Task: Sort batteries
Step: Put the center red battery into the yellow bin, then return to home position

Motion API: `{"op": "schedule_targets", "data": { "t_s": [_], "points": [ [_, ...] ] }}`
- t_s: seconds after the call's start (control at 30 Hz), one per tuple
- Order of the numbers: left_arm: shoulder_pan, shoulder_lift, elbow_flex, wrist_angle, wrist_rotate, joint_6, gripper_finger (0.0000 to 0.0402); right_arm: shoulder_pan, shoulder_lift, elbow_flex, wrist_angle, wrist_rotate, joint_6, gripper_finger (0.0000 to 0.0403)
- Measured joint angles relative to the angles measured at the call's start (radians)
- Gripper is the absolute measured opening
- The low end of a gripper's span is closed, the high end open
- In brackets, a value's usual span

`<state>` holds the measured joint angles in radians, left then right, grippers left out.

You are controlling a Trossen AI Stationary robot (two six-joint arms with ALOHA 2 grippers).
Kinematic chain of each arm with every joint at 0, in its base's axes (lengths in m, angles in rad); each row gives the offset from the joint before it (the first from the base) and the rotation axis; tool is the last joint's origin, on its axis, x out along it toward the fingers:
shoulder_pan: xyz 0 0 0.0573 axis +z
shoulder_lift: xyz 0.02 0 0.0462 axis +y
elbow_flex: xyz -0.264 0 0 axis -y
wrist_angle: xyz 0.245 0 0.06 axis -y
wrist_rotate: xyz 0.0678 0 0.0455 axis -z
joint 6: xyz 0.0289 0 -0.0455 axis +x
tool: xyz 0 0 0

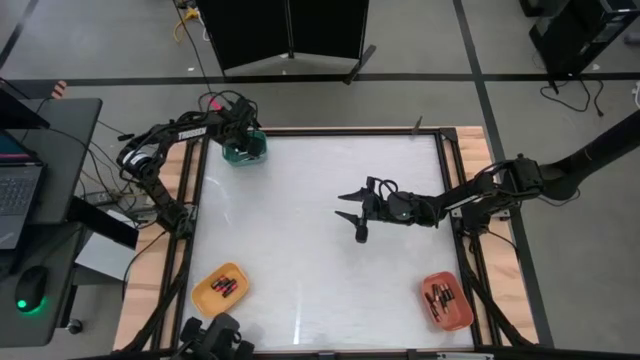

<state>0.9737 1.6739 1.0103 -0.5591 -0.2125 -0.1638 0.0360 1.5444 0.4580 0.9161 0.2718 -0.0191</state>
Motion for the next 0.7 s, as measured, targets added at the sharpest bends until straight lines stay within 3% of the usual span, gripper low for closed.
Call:
{"op": "schedule_targets", "data": {
  "t_s": [0.27, 0.7],
  "points": [
    [0.000, 0.003, 0.000, 0.007, 0.005, -0.021, 0.0085, 0.000, 0.000, 0.000, 0.000, 0.000, 0.001, 0.0222],
    [-0.014, -0.001, 0.012, 0.015, 0.003, 0.000, 0.0093, 0.000, 0.000, 0.000, 0.001, 0.000, -0.001, 0.0220]
  ]
}}
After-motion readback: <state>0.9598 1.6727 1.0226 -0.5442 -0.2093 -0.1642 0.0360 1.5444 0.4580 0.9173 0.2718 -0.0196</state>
